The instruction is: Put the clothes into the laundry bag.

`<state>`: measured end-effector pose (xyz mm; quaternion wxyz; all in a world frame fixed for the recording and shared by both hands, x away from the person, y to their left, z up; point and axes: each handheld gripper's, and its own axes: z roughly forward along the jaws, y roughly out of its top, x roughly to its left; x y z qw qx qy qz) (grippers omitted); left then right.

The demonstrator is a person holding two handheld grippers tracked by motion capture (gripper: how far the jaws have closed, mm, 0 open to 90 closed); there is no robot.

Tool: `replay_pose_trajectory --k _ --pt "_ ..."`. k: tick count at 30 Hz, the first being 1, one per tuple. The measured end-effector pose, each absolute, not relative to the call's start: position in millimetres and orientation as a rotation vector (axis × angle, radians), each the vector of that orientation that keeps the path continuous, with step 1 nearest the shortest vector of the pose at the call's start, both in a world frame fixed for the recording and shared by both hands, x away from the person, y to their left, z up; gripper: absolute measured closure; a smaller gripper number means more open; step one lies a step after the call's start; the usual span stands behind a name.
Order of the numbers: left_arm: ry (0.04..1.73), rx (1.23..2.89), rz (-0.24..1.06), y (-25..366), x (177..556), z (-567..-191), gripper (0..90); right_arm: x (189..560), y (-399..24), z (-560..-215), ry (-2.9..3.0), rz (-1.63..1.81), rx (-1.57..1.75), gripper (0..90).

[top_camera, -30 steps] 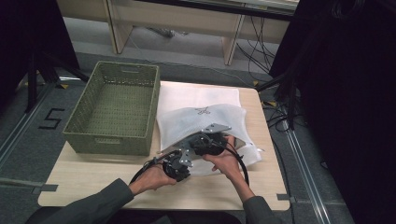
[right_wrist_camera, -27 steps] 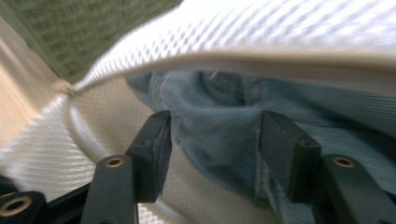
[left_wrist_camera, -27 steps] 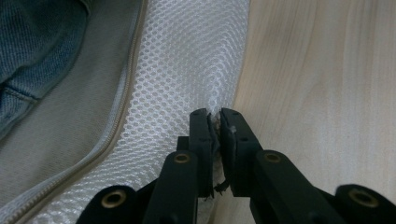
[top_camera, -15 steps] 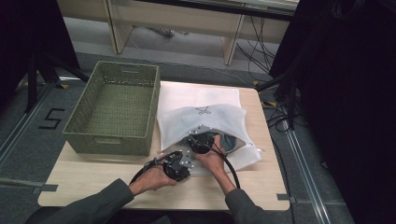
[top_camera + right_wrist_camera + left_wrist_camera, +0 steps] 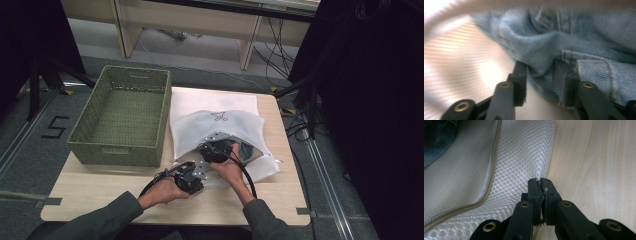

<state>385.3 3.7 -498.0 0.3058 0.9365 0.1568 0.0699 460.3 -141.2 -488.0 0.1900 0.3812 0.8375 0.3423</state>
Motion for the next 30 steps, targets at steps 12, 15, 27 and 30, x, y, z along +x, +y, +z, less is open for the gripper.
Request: replay_pose_trajectory --k 12,15,27,30 --pt "0.399 2.494 0.183 4 387 -497 84.3 440 -193 -448 2.242 1.100 1.160 50.8" --pt "0.400 2.482 0.174 3 387 -497 82.1 438 -209 -439 2.186 1.122 1.181 49.9" --pt "0.366 2.445 0.189 -7 388 -490 74.2 417 -231 -423 2.135 1.098 1.197 47.5" --pt "0.358 2.447 0.199 -12 390 -490 71.2 412 -235 -421 2.118 1.038 1.187 47.5"
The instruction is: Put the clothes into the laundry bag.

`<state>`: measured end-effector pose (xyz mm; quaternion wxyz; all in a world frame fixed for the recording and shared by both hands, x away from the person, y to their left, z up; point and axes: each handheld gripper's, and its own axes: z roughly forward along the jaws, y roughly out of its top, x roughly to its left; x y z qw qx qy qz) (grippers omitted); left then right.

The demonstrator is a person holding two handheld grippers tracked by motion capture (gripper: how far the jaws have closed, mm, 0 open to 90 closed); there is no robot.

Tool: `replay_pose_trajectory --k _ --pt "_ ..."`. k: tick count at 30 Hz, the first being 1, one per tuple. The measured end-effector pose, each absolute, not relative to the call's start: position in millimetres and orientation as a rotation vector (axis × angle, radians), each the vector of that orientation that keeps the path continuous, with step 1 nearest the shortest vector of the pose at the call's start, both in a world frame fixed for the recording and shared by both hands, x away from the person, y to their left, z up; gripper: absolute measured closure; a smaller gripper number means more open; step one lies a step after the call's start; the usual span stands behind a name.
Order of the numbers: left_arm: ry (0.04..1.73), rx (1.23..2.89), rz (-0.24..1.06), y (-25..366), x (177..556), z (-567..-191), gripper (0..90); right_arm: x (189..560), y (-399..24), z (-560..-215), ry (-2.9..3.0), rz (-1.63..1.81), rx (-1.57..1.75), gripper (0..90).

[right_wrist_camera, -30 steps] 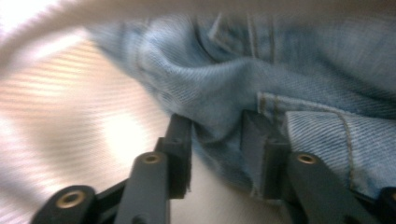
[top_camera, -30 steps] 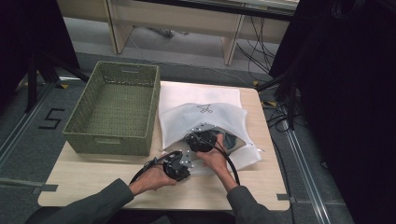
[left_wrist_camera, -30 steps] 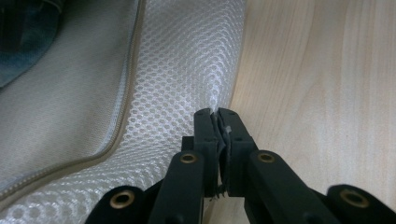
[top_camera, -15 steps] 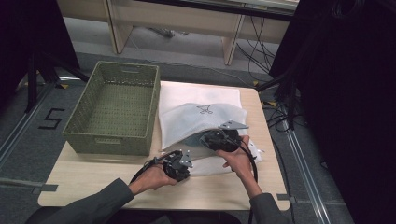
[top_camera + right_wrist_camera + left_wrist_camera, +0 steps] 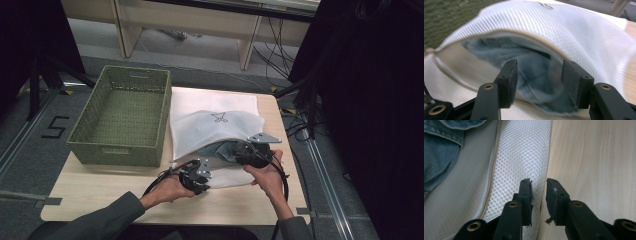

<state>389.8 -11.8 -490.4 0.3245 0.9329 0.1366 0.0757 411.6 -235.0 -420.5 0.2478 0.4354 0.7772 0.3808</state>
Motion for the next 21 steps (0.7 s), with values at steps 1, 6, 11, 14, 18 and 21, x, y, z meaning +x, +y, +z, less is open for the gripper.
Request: replay_pose_trajectory --k 1,6,11,14,18,21 --pt "0.370 2.437 0.196 -14 390 -491 69.2 410 -236 -423 2.104 1.043 1.227 47.6" --pt "0.359 2.432 0.202 -27 396 -498 66.6 426 -241 -443 2.144 1.033 1.282 61.0" --pt "0.385 2.413 0.184 -30 398 -502 76.2 440 -230 -463 2.244 0.983 1.203 81.2" --pt "0.381 2.432 0.198 -29 396 -501 82.9 439 -215 -474 2.318 0.936 1.181 82.6" --pt "0.405 2.420 0.179 -28 392 -502 85.4 448 -204 -491 2.323 0.932 1.208 83.0" --pt "0.403 2.432 0.175 -26 394 -501 85.9 460 -193 -502 2.289 0.897 1.206 84.6"
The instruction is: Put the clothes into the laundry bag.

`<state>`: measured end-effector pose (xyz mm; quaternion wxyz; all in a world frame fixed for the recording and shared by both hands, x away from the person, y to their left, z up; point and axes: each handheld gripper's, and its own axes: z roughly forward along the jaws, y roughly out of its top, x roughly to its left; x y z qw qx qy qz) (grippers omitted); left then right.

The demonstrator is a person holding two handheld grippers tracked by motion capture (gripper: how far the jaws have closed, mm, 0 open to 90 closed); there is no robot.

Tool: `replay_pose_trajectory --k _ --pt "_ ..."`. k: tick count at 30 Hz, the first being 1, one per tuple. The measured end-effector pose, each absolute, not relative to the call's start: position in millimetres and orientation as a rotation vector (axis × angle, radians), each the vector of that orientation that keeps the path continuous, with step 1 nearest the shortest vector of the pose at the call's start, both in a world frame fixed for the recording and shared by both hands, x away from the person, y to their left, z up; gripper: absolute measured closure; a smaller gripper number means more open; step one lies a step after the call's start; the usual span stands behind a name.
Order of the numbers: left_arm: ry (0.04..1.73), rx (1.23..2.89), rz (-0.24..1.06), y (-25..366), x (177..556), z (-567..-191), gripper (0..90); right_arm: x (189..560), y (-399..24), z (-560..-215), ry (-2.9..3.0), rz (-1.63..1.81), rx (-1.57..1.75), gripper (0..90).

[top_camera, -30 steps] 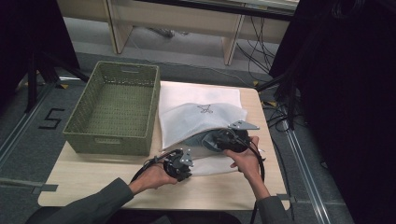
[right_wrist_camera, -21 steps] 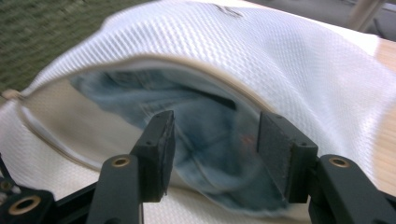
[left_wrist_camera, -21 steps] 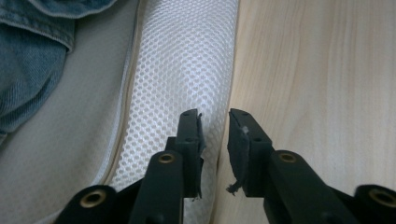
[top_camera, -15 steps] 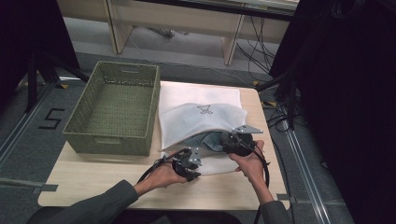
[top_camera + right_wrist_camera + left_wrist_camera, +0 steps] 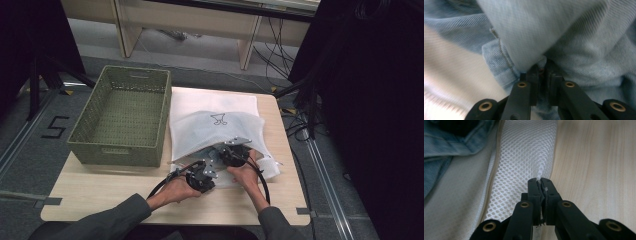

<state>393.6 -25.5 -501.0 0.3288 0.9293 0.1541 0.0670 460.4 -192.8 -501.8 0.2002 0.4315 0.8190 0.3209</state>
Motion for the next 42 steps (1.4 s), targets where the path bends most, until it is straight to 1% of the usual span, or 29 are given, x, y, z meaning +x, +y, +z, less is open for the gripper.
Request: replay_pose_trajectory --k 4,10,12,14,16,19,21,25,27,32,34,35,36,37,39,42 --pt "0.405 2.434 0.177 -24 394 -501 86.0 478 -187 -502 2.214 0.896 1.234 85.2" --pt "0.425 2.434 0.175 -23 392 -501 86.0 497 -190 -504 2.114 0.927 1.249 84.5" --pt "0.424 2.434 0.176 -23 392 -501 86.0 496 -189 -505 2.119 0.940 1.293 82.3" --pt "0.416 2.434 0.182 -23 393 -501 86.0 495 -190 -503 2.129 0.941 1.255 79.6" --pt "0.420 2.434 0.180 -23 393 -501 85.7 492 -191 -501 2.116 0.963 1.263 76.6" --pt "0.455 2.413 0.165 -23 392 -502 84.8 485 -192 -493 2.143 0.980 1.279 68.6" --pt "0.418 2.433 0.174 -21 393 -501 84.4 477 -193 -484 2.163 0.996 1.260 64.0" --pt "0.423 2.423 0.168 -22 393 -501 84.1 462 -202 -466 2.177 1.094 1.287 56.5" --pt "0.421 2.421 0.169 -21 393 -501 84.1 452 -206 -459 2.234 1.068 1.251 52.7" --pt "0.406 2.425 0.150 -19 396 -500 83.2 430 -215 -440 2.224 1.077 1.192 49.5" --pt "0.417 2.411 0.139 -19 395 -500 82.6 424 -220 -432 2.192 1.100 1.167 49.3" --pt "0.443 2.374 0.125 -20 393 -500 82.0 422 -222 -428 2.167 1.116 1.159 49.1" --pt "0.410 2.404 0.134 -18 394 -497 81.3 420 -225 -423 2.149 1.117 1.149 48.9" --pt "0.412 2.395 0.131 -17 393 -495 80.8 419 -226 -420 2.139 1.117 1.138 48.9" --pt "0.407 2.381 0.129 -15 392 -491 79.2 416 -227 -414 2.118 1.118 1.150 48.9" --pt "0.426 2.348 0.094 -10 387 -483 74.3 420 -230 -411 2.083 1.064 1.079 48.5"
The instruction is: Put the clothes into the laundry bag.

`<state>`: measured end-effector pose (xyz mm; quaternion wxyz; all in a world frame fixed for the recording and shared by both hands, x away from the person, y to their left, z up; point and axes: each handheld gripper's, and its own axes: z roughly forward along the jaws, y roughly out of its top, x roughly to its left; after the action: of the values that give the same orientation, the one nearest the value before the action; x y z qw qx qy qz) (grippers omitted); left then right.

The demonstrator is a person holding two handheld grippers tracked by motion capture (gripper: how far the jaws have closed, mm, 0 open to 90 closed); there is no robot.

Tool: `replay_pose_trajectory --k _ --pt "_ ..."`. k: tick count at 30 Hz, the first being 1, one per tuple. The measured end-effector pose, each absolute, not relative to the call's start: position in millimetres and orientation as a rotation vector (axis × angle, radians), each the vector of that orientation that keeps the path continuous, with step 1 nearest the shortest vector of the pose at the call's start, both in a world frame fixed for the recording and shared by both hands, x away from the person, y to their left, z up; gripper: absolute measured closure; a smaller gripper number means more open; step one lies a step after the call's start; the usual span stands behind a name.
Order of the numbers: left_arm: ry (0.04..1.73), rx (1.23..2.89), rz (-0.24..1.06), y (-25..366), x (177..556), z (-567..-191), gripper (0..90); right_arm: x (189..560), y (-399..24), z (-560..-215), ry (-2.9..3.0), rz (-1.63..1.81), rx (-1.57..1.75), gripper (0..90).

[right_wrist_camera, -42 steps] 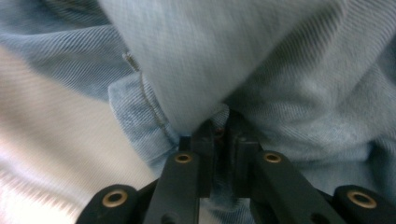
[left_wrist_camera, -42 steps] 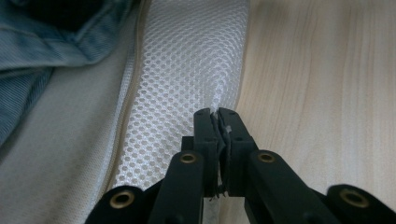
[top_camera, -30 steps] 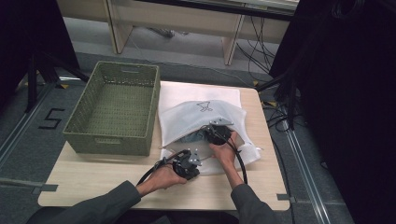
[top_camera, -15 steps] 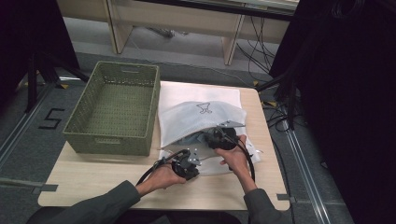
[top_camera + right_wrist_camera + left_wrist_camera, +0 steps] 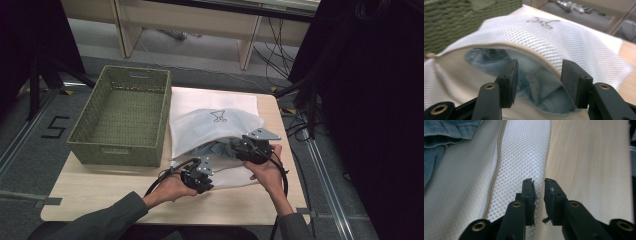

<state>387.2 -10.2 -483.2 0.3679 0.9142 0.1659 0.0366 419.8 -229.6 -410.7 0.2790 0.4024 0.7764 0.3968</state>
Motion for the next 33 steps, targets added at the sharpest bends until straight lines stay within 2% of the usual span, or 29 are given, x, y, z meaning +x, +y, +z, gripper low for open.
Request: replay_pose_trajectory --k 5,7,11,14,17,20,26,31,33 --pt "0.433 2.335 0.071 -2 378 -470 62.3 428 -226 -418 2.066 0.951 1.037 47.2" --pt "0.432 2.332 0.072 4 373 -465 57.7 434 -223 -421 2.075 0.919 1.016 50.5" --pt "0.433 2.329 0.091 17 369 -457 52.3 439 -219 -421 2.089 0.912 0.992 77.9" --pt "0.457 2.322 0.110 27 367 -454 50.3 435 -219 -420 2.161 0.839 0.898 85.0" --pt "0.487 2.326 0.116 36 367 -454 50.1 429 -216 -431 2.254 0.726 0.872 86.5" --pt "0.484 2.340 0.114 37 367 -457 50.1 429 -208 -458 2.377 0.594 0.906 86.7" --pt "0.491 2.356 0.093 36 366 -460 49.4 437 -201 -493 2.463 0.540 0.993 86.7" --pt "0.507 2.354 0.090 38 367 -460 48.4 439 -205 -494 2.451 0.587 1.015 85.9" --pt "0.492 2.359 0.094 40 367 -459 47.9 437 -205 -492 2.436 0.611 1.028 80.4"
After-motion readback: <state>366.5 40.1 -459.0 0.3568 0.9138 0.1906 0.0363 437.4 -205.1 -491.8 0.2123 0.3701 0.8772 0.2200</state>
